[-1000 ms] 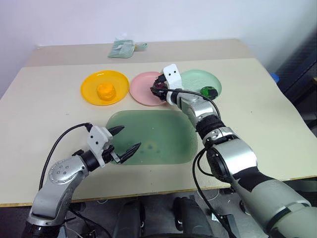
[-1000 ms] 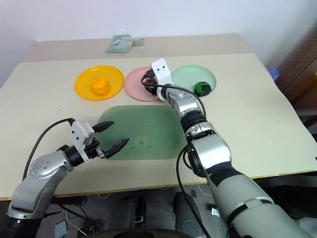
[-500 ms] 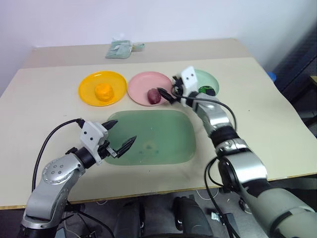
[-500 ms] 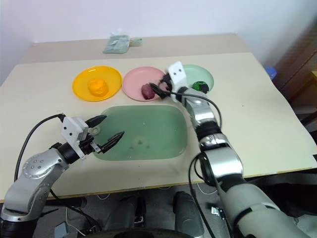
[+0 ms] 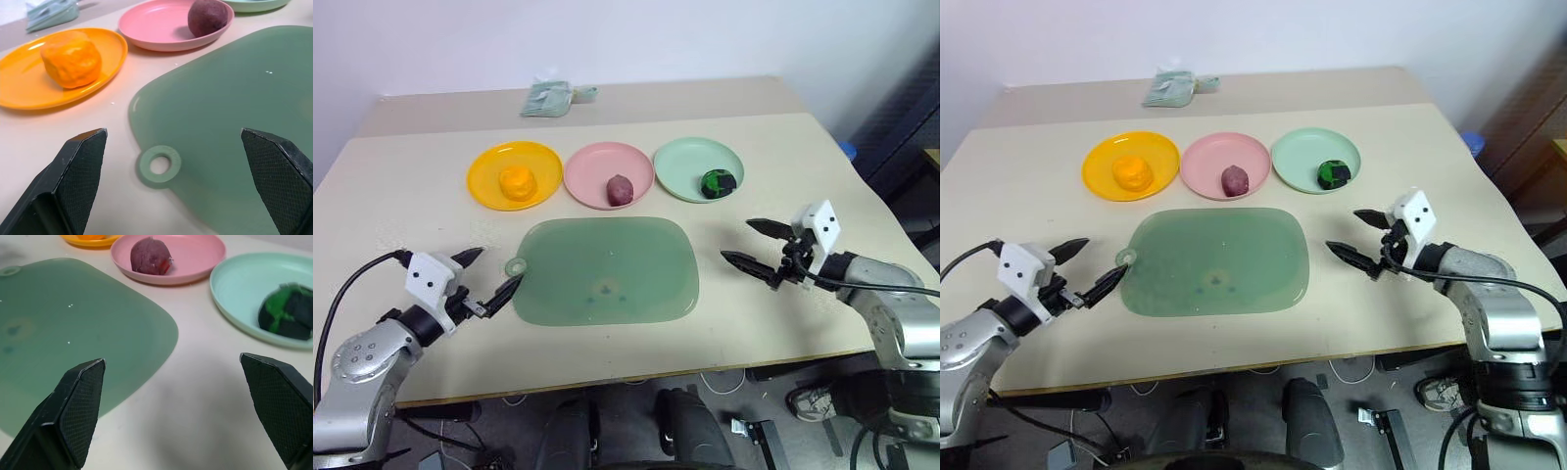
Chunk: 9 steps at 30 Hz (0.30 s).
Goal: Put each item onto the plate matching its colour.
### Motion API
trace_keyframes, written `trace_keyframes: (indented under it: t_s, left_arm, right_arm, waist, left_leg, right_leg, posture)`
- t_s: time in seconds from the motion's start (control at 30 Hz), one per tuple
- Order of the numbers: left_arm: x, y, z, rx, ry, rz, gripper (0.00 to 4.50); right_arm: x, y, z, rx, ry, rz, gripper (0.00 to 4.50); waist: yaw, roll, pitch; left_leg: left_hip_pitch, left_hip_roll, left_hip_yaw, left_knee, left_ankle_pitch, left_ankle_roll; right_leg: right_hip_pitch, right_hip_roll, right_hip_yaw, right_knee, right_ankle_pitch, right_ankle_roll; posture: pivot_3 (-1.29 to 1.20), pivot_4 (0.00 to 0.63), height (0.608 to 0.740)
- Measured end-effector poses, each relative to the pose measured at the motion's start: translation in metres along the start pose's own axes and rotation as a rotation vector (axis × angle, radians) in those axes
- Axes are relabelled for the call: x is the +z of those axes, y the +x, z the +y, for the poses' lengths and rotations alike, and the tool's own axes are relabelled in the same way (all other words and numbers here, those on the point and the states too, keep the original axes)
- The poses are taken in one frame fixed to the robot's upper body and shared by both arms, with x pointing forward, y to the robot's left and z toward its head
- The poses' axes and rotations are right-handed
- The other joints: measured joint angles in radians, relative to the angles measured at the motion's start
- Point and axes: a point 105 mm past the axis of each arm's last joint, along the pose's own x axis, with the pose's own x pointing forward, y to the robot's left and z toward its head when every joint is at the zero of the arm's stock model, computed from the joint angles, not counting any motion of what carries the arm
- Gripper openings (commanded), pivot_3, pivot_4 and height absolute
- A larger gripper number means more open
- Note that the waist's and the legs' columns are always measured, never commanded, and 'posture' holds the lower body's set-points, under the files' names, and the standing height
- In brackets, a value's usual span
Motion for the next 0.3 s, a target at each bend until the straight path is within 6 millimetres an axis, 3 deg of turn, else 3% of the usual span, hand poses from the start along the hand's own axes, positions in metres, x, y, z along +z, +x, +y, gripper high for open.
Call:
trace_keyframes:
  t_s: [0.3]
  left_arm:
    - [-0.0069,-0.0068,-0.0005,0.026,-0.015,0.004,4.5]
  right_arm:
    - [-0.0006,0.0004,0.0016,0.004,0.013,0.004,4.48]
  waist:
    - [0.016,0.0,0.0]
  left_leg:
    - [0.0,0.0,0.0,0.0,0.0,0.0]
  right_leg:
    - [0.0,0.0,0.0,0.0,0.0,0.0]
  posture:
    - [0.0,0.15,0.74]
